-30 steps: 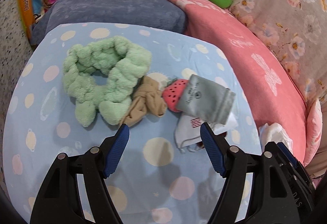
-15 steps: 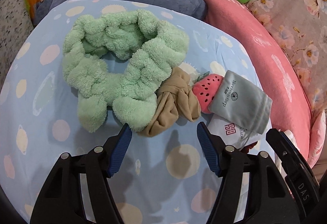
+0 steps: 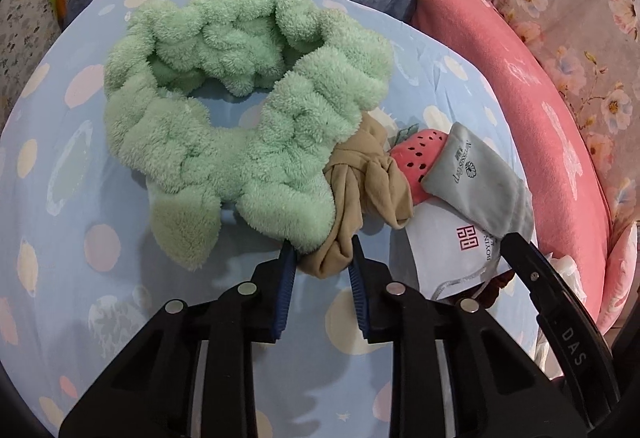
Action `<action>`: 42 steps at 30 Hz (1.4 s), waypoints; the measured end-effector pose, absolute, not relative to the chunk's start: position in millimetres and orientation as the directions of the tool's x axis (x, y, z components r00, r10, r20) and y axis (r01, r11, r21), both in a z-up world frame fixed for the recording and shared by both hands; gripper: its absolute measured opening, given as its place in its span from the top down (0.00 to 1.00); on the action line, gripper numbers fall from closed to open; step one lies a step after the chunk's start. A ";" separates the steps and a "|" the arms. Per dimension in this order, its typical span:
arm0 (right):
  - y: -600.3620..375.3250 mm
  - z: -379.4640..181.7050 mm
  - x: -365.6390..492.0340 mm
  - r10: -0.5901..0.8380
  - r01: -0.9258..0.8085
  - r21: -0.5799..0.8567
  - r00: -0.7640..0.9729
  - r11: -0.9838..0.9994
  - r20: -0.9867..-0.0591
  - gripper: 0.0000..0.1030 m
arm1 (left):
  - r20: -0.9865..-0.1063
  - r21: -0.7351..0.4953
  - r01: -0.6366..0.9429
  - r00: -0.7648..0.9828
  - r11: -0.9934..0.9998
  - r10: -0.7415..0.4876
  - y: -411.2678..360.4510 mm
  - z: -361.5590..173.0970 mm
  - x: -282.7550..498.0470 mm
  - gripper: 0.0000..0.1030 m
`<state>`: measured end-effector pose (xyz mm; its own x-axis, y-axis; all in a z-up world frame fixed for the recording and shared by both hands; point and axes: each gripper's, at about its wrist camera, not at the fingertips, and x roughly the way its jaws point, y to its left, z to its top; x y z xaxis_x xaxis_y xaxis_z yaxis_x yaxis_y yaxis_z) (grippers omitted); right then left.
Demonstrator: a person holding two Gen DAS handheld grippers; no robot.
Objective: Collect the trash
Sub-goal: 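Grasp the tan knotted cloth with the left gripper while the right gripper grasps the grey pouch, then carry the tan cloth and grey pouch into the bin and open both grippers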
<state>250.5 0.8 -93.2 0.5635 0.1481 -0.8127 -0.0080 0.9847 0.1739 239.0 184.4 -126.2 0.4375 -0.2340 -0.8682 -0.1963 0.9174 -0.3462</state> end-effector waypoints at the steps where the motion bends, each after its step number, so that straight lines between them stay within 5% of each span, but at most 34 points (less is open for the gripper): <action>1: -0.1 -92.2 249.7 0.152 -0.009 0.178 0.566 0.984 -0.810 0.86 | -0.867 -0.347 -0.198 0.442 0.917 -0.232 184.9 -124.7 236.6 0.76; 14: -15.2 -72.7 239.3 0.167 -0.006 0.206 0.611 0.978 -0.774 0.88 | -0.856 -0.321 -0.154 0.469 0.934 -0.217 162.3 -116.4 250.7 0.67; 16: -17.5 -71.6 238.9 0.169 -0.005 0.209 0.613 0.978 -0.772 0.88 | -0.870 -0.309 -0.159 0.446 0.938 -0.211 161.2 -126.3 257.6 0.69; 18: -18.7 -70.3 237.2 0.170 -0.008 0.210 0.614 0.978 -0.770 0.88 | -0.872 -0.318 -0.150 0.433 0.936 -0.227 159.1 -129.6 259.7 0.92; 42: -88.0 22.7 169.2 0.118 0.045 0.241 0.776 0.970 -0.620 0.88 | -0.749 -0.335 0.095 0.576 0.937 -0.326 73.1 -9.8 205.9 0.94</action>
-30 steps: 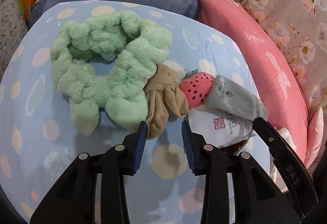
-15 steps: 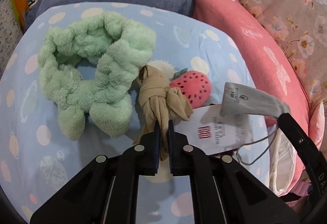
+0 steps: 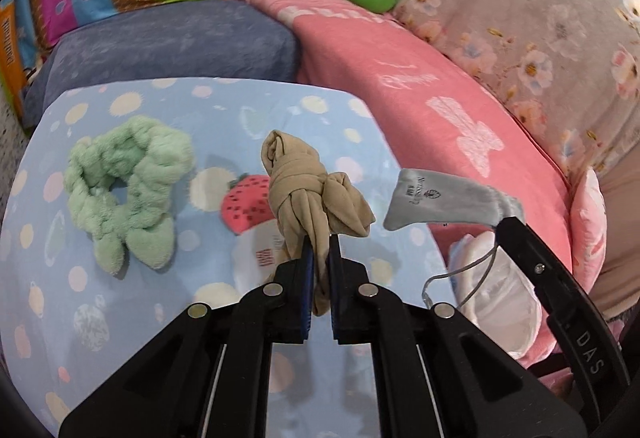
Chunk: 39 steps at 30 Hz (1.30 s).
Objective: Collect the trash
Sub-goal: 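Carry the tan cloth and grey pouch into the bin and open both grippers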
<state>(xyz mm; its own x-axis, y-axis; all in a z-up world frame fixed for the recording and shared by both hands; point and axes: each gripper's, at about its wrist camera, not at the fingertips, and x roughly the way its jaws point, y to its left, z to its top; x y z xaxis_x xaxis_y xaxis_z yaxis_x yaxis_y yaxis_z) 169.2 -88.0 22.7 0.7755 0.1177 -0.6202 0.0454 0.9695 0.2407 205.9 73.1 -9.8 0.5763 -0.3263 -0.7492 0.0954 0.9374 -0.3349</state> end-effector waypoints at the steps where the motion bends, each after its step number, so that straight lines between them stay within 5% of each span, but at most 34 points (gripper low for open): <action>1: -95.8 25.4 164.2 0.107 0.058 0.242 0.781 0.969 -0.616 0.88 | -0.746 -0.333 0.110 0.576 0.936 -0.333 64.7 -6.9 203.6 0.94; 35: -318.3 -2.1 53.8 -0.187 0.464 0.292 0.742 0.836 -0.643 0.88 | -0.747 -0.242 0.590 0.393 0.770 -0.536 -205.3 0.3 148.2 0.91; 39: -324.0 -3.6 52.9 -0.208 0.486 0.292 0.738 0.824 -0.642 0.82 | -0.738 -0.241 0.545 0.434 0.803 -0.516 -204.0 2.3 152.0 0.49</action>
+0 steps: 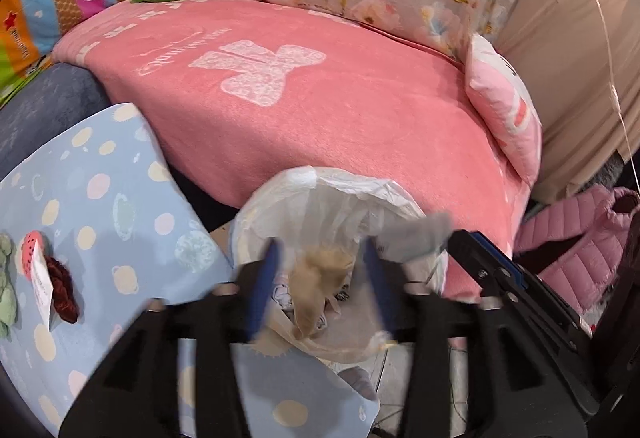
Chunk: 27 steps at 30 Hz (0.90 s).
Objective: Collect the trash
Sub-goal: 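Carry the tan cloth and grey pouch into the bin and open both grippers, then move both open grippers back to the remaining table items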
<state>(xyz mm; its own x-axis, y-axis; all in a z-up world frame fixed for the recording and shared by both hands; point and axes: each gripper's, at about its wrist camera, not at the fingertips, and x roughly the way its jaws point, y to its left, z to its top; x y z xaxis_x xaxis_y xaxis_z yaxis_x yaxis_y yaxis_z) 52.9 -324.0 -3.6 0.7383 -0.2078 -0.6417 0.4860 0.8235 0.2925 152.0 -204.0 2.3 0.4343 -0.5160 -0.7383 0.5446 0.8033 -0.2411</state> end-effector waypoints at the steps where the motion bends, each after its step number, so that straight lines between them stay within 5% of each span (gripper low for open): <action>1: -325.6 -4.6 52.9 -0.202 0.486 0.303 0.740 0.820 -0.641 0.79 | -0.734 -0.241 0.536 0.445 0.809 -0.513 -201.6 2.9 152.5 0.49; 11: -316.2 -7.9 56.1 -0.194 0.476 0.290 0.735 0.831 -0.650 0.74 | -0.740 -0.225 0.510 0.466 0.830 -0.486 -187.2 2.7 155.9 0.49; 14: -310.8 -6.3 55.9 -0.197 0.473 0.287 0.738 0.833 -0.645 0.65 | -0.741 -0.224 0.503 0.469 0.835 -0.481 -182.4 3.0 155.9 0.49; 27: -278.3 -0.1 65.3 -0.167 0.423 0.262 0.743 0.867 -0.647 0.63 | -0.738 -0.240 0.449 0.492 0.861 -0.463 -144.9 3.9 158.4 0.48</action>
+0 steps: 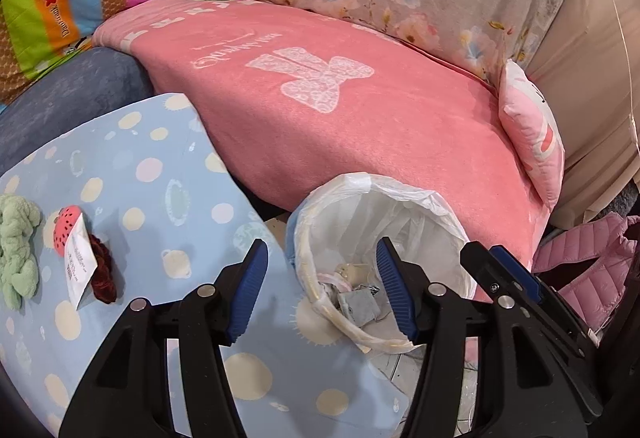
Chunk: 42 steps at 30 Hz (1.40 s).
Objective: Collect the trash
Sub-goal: 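Move both open grippers back to the remaining table items, then grasp the green fluffy headband with the left gripper while the right gripper grasps the white packet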
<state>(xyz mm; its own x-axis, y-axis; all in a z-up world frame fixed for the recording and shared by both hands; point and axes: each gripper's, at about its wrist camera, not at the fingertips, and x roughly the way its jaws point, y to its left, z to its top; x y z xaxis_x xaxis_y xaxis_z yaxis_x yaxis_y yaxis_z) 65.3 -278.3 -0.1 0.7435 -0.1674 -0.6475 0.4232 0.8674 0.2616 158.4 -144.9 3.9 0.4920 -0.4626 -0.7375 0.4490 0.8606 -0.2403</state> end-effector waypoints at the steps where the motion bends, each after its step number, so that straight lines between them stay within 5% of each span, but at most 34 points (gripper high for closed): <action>1: -275.3 0.3 66.7 -0.164 0.419 0.259 0.744 0.870 -0.648 0.63 | -0.737 -0.245 0.441 0.494 0.863 -0.461 -140.1 3.3 159.3 0.48; 20: -185.6 -2.6 107.4 -0.056 0.268 0.216 0.738 0.939 -0.672 0.56 | -0.744 -0.290 0.249 0.549 0.924 -0.381 -33.8 -9.3 183.5 0.39; 26: -149.1 -8.4 122.3 -0.014 0.208 0.200 0.725 0.958 -0.689 0.55 | -0.749 -0.306 0.161 0.568 0.938 -0.341 11.8 -16.3 191.7 0.34; 32: -111.7 -21.4 139.2 0.030 0.150 0.187 0.699 0.971 -0.714 0.55 | -0.740 -0.281 0.055 0.623 0.958 -0.252 63.3 -23.6 194.5 0.17; 42: -61.5 -49.6 171.6 0.074 0.085 0.169 0.648 0.982 -0.758 0.51 | -0.778 -0.263 -0.097 0.609 0.960 -0.152 147.5 -53.8 212.2 0.16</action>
